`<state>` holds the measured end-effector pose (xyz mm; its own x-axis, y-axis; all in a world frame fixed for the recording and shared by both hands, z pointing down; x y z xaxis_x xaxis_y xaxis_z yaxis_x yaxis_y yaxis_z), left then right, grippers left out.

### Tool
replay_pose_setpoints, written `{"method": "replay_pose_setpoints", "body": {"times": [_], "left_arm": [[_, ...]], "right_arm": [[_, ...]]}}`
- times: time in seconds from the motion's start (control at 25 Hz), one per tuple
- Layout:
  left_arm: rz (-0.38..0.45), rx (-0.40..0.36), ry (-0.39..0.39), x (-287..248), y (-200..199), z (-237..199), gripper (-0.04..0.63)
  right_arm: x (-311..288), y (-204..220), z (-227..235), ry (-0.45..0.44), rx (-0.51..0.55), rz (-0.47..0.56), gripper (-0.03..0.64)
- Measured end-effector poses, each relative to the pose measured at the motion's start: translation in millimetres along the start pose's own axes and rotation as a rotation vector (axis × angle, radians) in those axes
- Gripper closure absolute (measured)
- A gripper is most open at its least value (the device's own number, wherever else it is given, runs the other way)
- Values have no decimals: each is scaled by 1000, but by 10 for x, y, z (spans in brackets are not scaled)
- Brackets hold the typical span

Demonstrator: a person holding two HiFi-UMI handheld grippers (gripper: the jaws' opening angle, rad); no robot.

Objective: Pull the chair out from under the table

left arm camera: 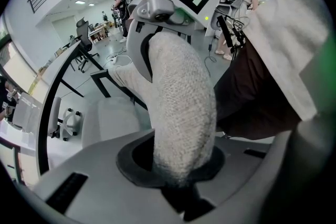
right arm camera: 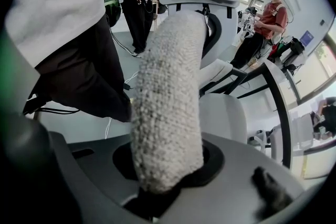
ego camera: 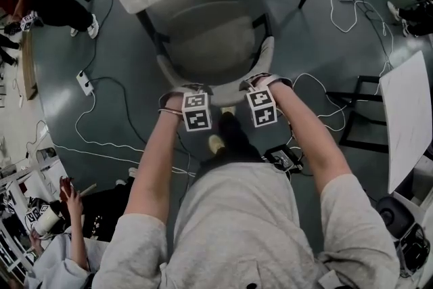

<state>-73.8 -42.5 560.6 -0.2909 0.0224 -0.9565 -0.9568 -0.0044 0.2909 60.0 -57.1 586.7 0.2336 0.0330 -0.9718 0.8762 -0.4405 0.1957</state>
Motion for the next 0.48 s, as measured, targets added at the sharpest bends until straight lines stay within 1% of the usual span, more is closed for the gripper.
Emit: {"method": "replay_pose_setpoints", "body": {"times": [0.48], "left_arm": [[-4,-20,2,25,-21,166,511]], "right_arm": [[31,-77,-175,9,-19,-2,509]]}}
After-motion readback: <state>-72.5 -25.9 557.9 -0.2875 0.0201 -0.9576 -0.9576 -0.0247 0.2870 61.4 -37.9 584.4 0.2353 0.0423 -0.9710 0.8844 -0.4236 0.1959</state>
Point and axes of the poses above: the fingertips, and each gripper's own axes: x backward along the fingers, z to its right, y out of its underside, the point moved 9 cm from there along x, backward along the fingers, and after that the axes turned 1 degree about -z, right-handed, at the moved point
